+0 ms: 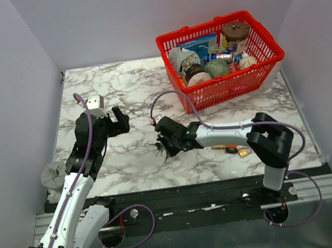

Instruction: Unlock with the key

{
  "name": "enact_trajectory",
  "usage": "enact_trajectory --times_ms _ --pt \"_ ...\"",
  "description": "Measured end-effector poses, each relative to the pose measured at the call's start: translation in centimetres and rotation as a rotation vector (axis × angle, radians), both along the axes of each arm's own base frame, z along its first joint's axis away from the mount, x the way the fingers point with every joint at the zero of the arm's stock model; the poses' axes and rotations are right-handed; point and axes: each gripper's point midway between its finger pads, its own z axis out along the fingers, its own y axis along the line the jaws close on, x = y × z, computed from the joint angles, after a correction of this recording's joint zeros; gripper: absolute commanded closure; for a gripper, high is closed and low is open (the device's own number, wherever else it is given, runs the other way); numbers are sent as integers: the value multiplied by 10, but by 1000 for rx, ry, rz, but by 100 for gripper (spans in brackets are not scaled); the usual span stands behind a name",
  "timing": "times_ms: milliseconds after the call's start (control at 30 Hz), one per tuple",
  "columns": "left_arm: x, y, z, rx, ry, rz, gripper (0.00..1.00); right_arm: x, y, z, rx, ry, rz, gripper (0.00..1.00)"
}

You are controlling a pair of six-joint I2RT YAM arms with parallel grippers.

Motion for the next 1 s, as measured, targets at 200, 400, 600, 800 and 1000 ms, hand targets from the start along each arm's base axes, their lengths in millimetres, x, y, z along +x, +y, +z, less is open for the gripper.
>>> enact_trajectory --times_ms 200,400,600,800,1000 --pt "-5 -20 7 -40 -16 -115 2 10 -14 69 219 -21 34 99" --pt "-20 -67 27 -142 -89 -390 5 14 -7 156 509 -77 133 99" --pt "-52 -125 35 -289 -101 -731 5 8 -3 199 695 -51 208 99" --pt "-69 -148 45 -327 -129 -861 10 3 -2 225 794 -22 193 99" --pt "-82 -161 43 -313 -138 -924 14 2 0 242 853 -16 169 99"
